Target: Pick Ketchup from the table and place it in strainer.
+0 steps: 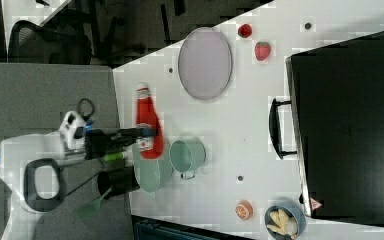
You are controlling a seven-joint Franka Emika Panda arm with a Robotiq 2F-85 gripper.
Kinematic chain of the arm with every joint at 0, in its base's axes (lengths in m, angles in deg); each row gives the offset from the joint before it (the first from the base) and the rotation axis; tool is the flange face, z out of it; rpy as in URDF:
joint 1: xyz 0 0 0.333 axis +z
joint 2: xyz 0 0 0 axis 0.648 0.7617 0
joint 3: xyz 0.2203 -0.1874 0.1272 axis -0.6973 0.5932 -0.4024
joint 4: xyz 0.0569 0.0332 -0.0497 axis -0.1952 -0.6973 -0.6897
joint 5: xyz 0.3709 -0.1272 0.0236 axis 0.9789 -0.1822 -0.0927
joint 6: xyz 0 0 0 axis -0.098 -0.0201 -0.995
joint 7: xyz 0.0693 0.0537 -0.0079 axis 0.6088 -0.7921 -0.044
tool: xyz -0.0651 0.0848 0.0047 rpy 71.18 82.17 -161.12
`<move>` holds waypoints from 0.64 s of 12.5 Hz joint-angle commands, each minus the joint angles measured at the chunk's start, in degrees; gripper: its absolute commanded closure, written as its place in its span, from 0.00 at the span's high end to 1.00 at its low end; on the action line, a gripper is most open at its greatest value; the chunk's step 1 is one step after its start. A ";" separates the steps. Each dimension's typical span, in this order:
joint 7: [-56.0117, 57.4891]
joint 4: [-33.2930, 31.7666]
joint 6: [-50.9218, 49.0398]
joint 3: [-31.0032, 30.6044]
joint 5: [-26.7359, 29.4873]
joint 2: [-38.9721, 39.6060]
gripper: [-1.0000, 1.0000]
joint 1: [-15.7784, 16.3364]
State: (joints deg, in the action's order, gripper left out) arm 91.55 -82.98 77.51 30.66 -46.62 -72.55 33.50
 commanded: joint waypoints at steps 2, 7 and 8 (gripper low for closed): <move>-19.51 0.26 -2.29 -8.78 5.16 2.22 0.63 4.56; -34.27 0.83 4.15 -19.09 5.18 8.55 0.63 5.83; -36.96 0.79 7.69 -20.76 5.18 10.82 0.63 6.00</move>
State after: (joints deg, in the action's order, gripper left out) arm 62.35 -82.42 84.75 9.07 -41.53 -61.87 40.96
